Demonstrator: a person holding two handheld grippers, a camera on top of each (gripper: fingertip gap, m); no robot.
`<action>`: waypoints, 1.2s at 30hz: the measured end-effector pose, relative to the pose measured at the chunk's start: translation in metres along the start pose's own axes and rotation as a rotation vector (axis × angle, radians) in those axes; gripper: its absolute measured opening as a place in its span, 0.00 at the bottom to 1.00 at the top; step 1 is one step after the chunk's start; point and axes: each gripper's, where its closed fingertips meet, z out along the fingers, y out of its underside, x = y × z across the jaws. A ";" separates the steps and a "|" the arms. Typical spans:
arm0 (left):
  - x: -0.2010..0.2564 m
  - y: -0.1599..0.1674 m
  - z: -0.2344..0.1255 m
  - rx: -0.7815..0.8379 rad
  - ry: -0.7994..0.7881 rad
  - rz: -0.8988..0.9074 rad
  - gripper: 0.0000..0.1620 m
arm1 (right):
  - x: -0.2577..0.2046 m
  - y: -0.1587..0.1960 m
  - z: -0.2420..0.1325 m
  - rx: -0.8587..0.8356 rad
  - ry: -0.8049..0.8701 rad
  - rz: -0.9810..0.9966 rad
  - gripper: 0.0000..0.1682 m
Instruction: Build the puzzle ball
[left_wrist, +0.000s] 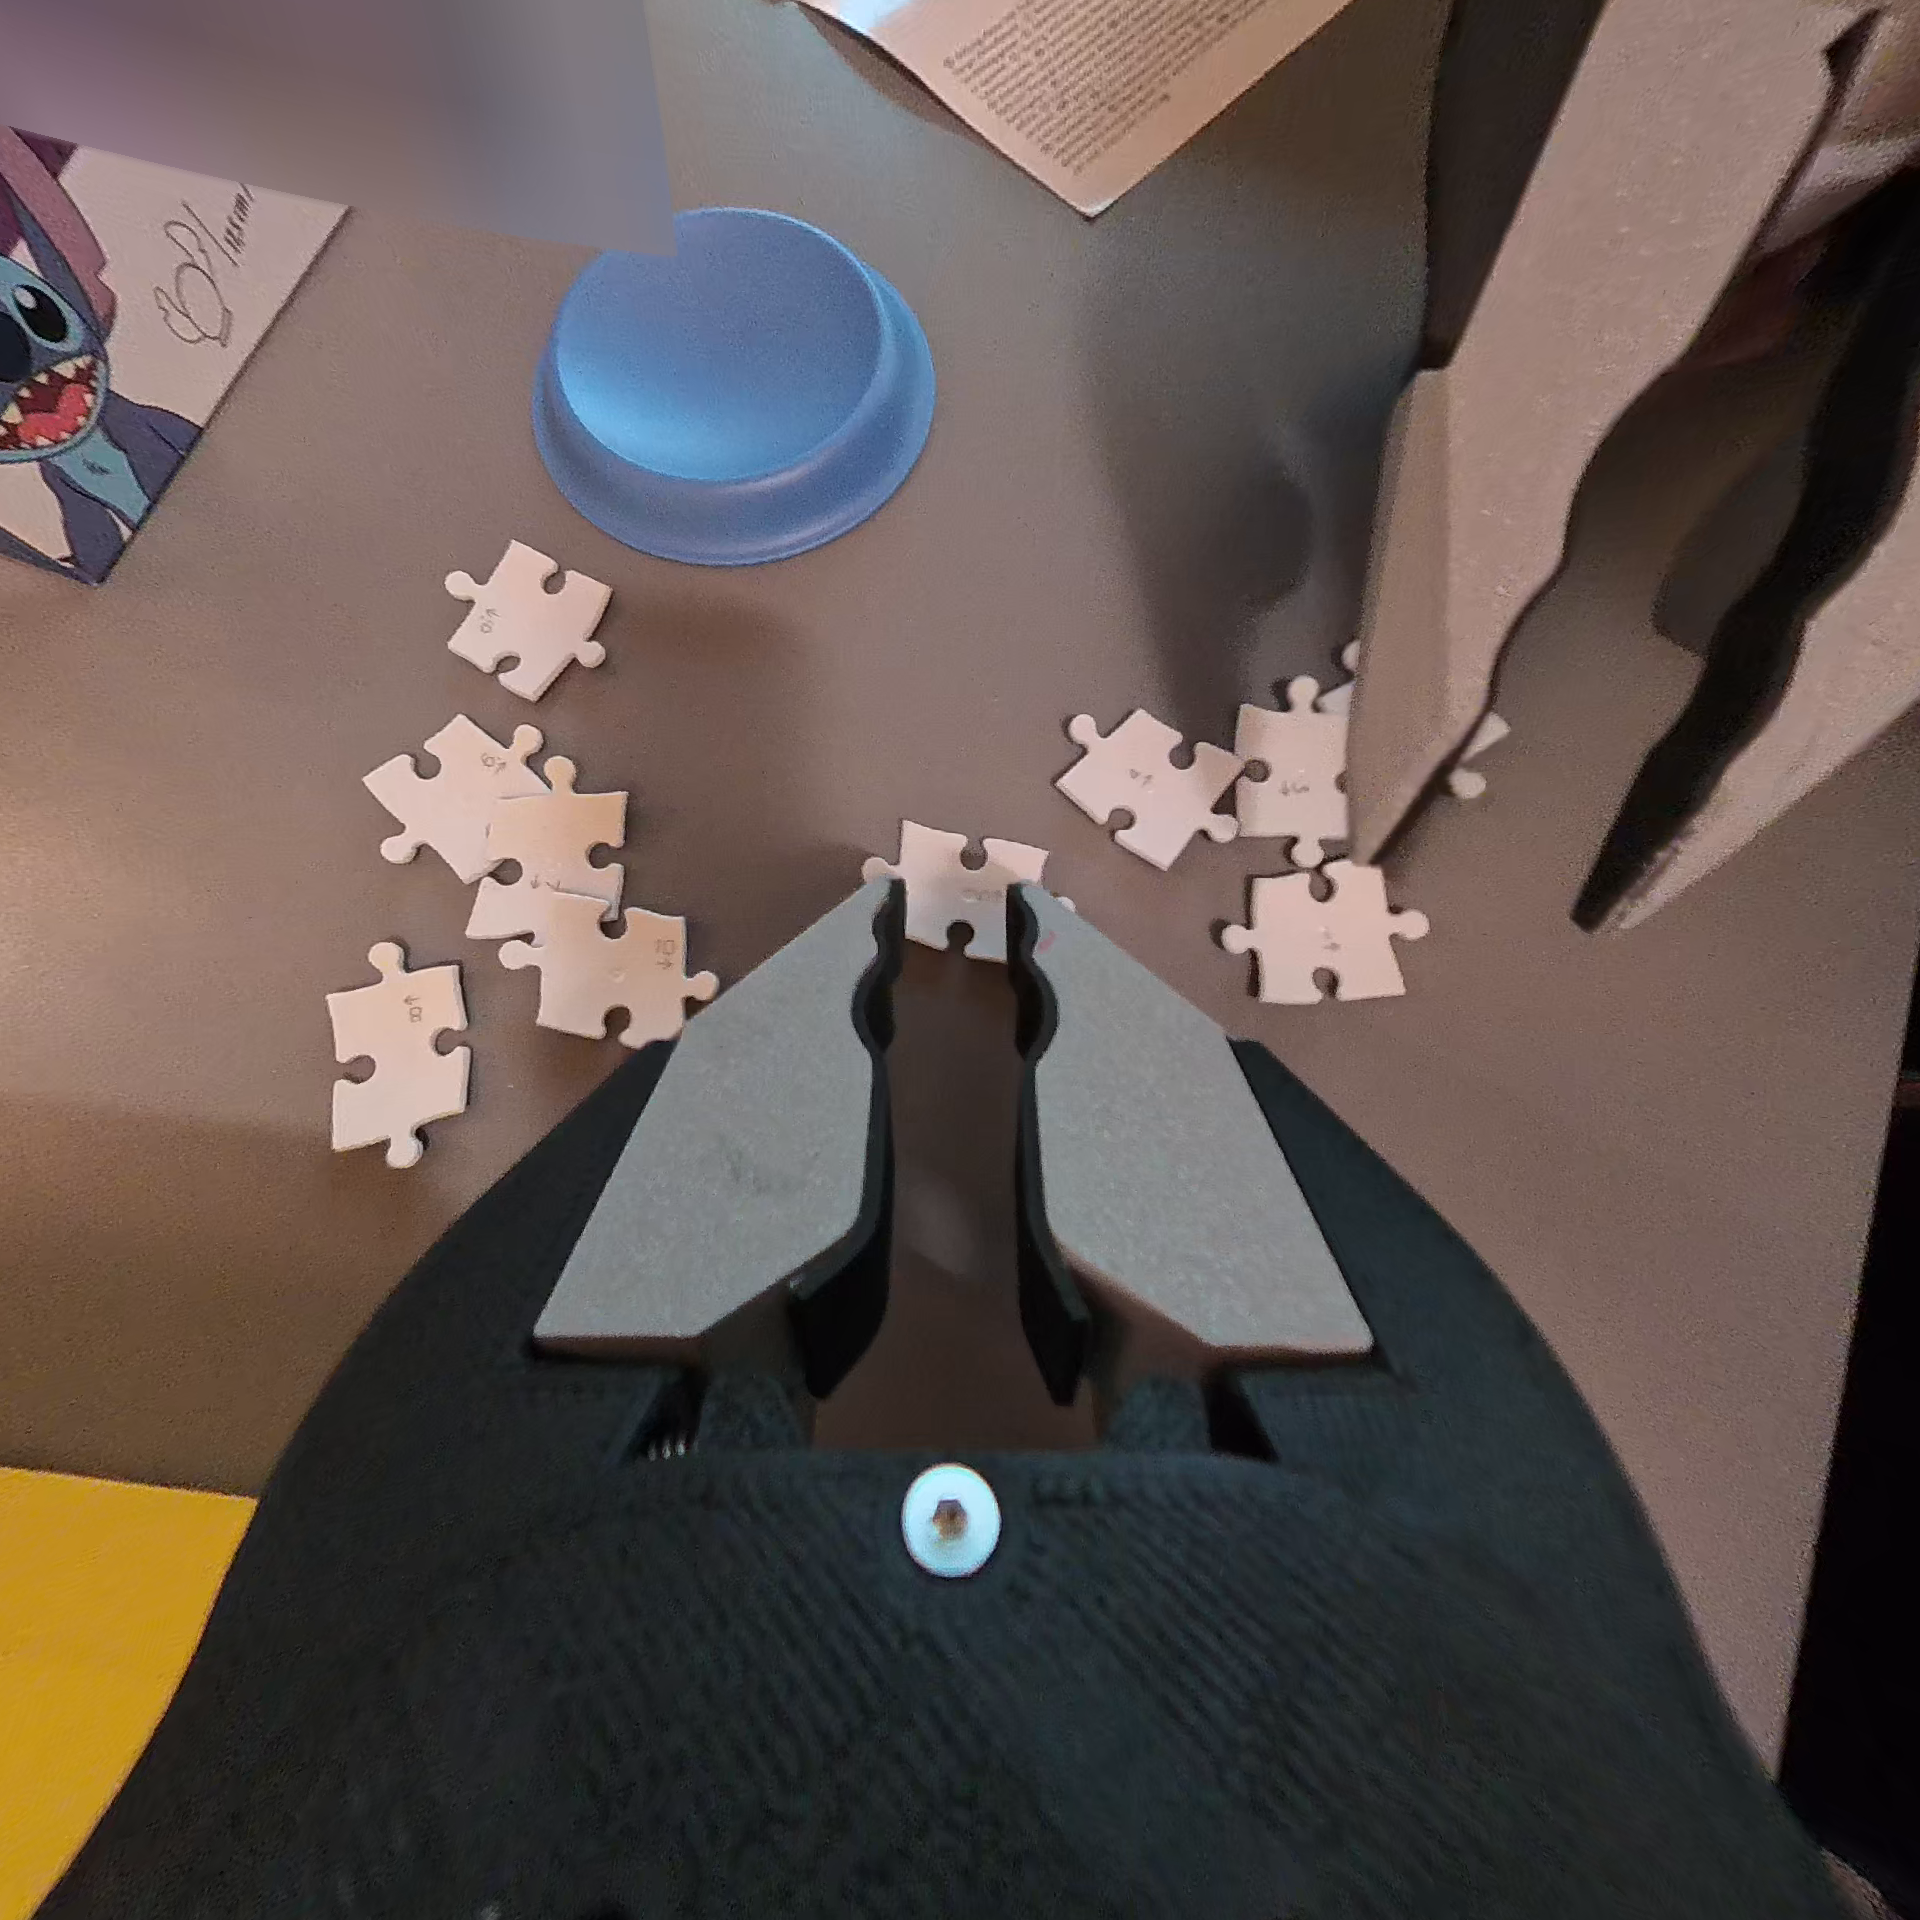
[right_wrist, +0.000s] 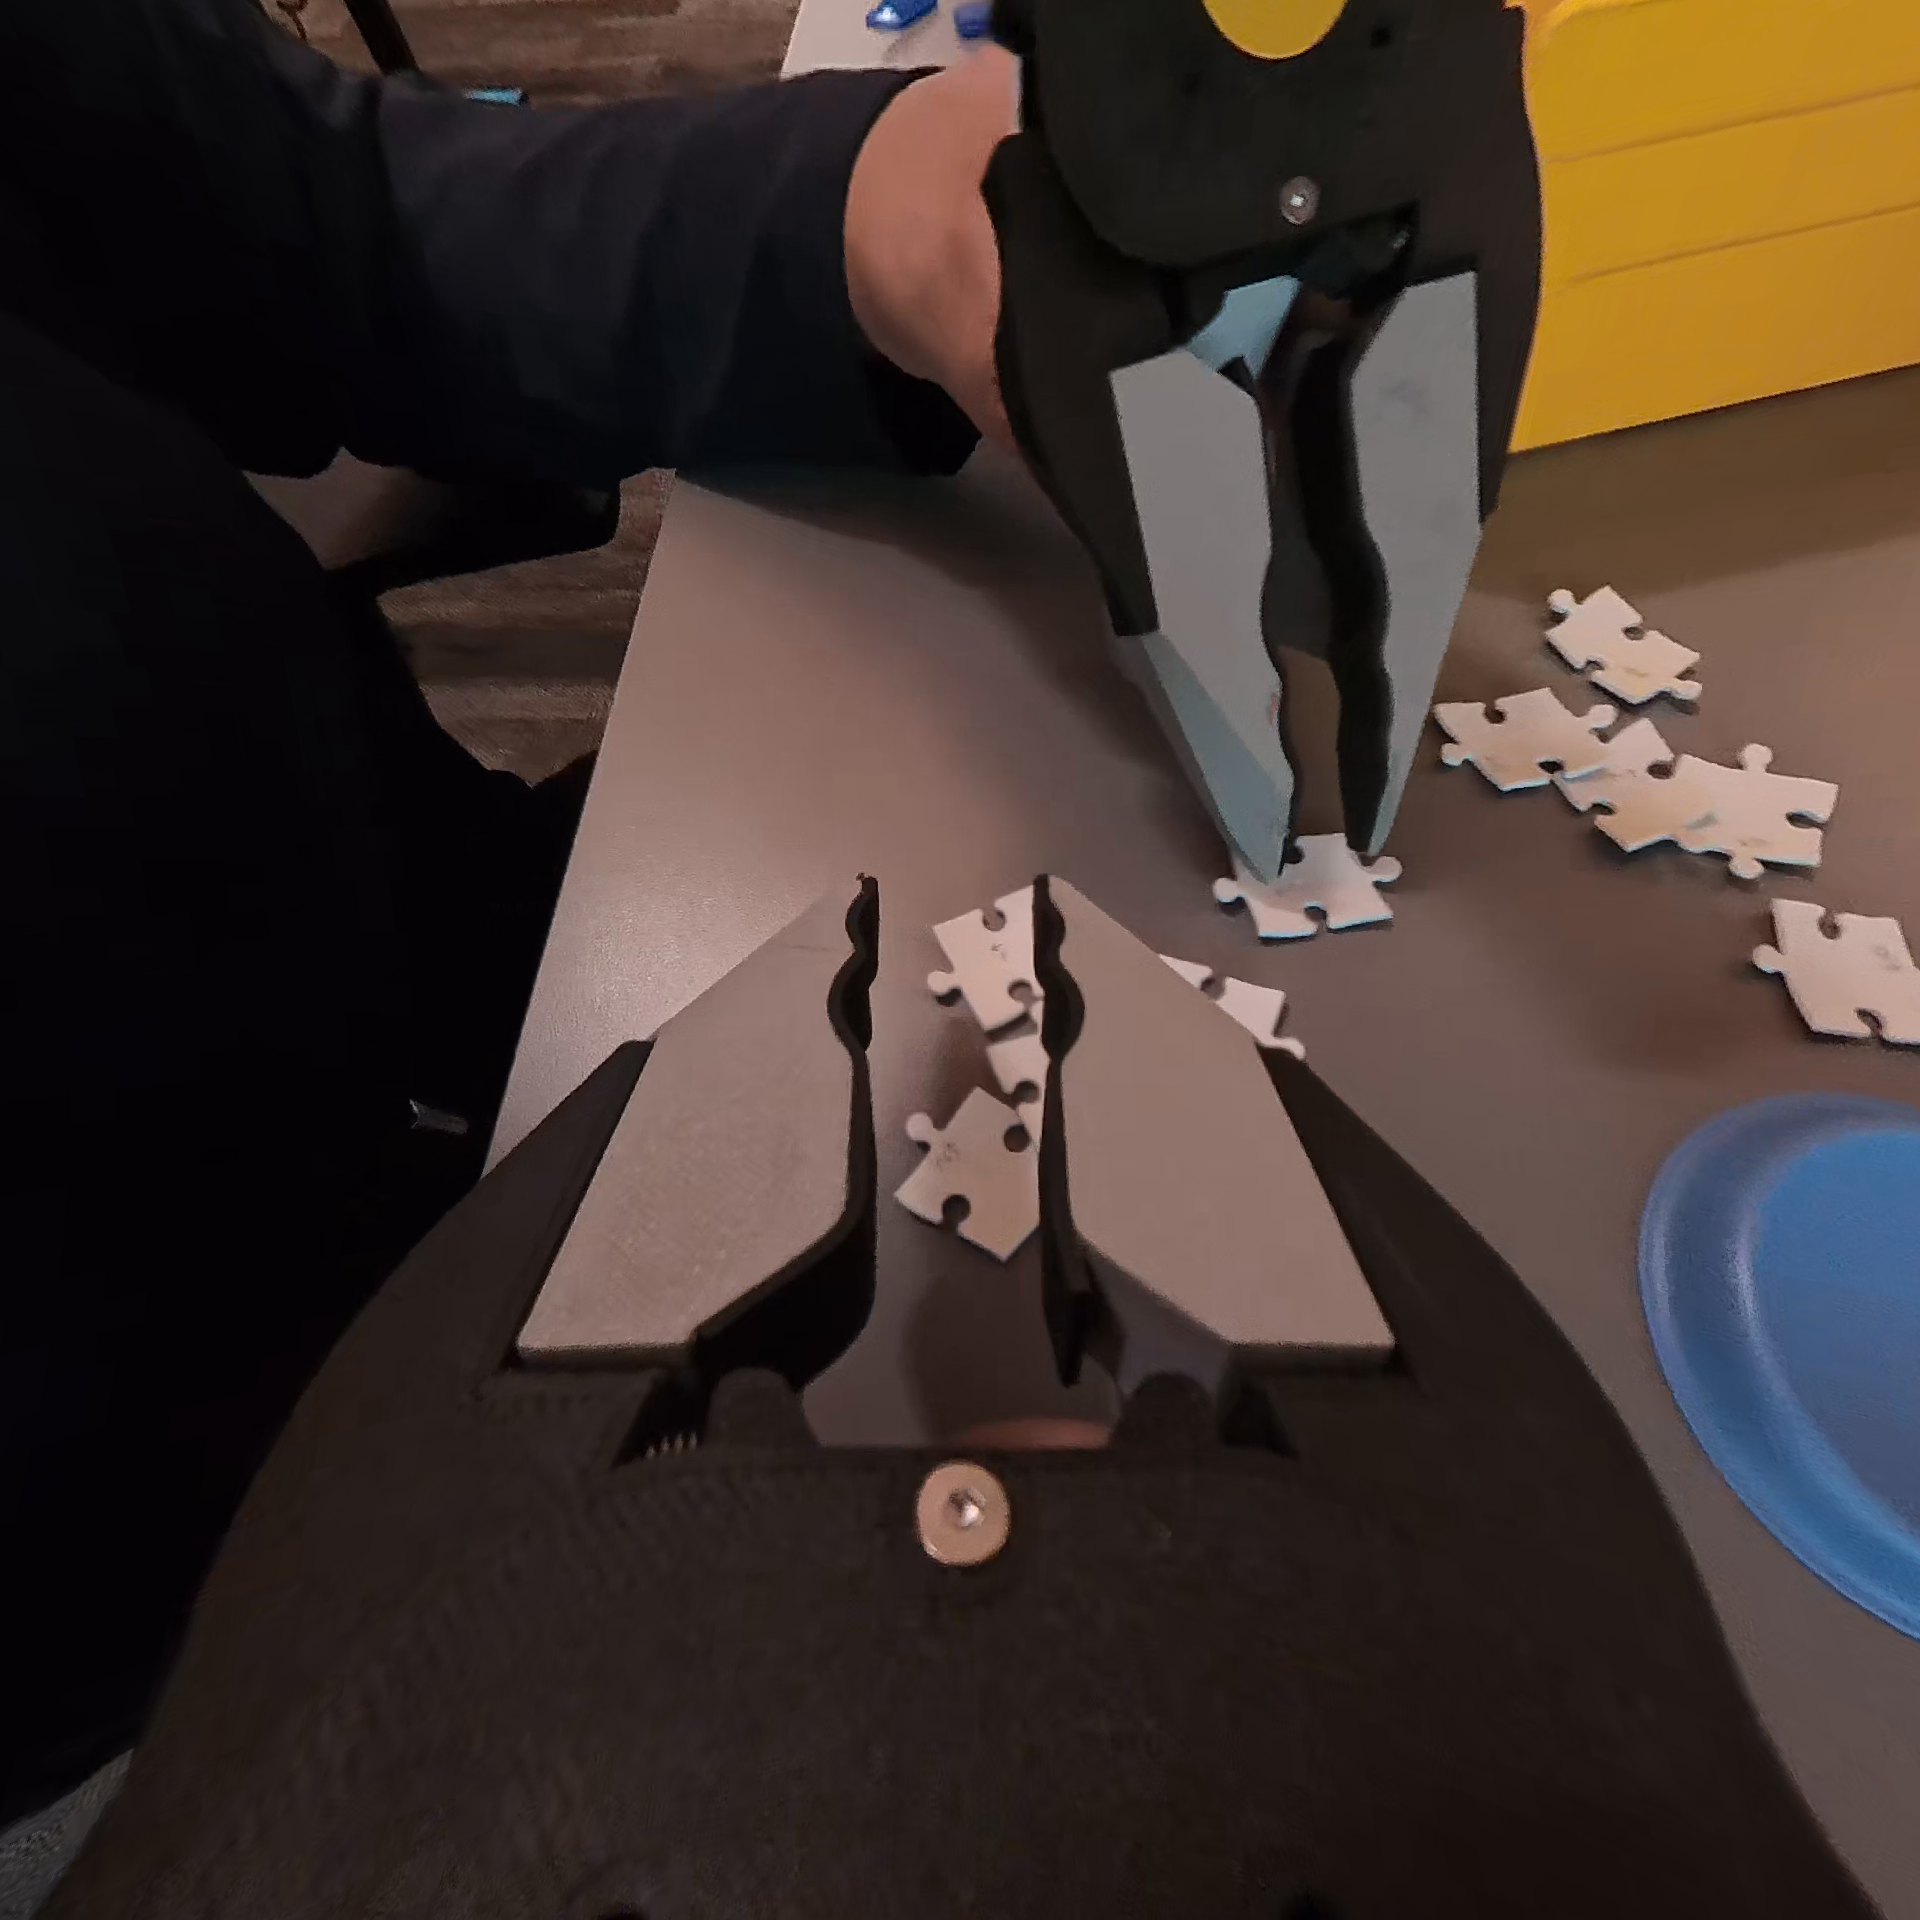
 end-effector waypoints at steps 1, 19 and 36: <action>0.000 0.002 0.002 -0.013 0.000 0.002 0.11 | -0.002 0.001 0.002 -0.012 0.002 -0.010 0.15; -0.001 0.007 0.000 -0.021 0.039 -0.047 0.08 | 0.021 0.024 0.021 -0.197 0.229 -0.160 0.04; -0.002 0.008 -0.001 -0.026 0.045 -0.053 0.07 | 0.136 0.032 -0.106 -0.013 0.697 0.250 0.14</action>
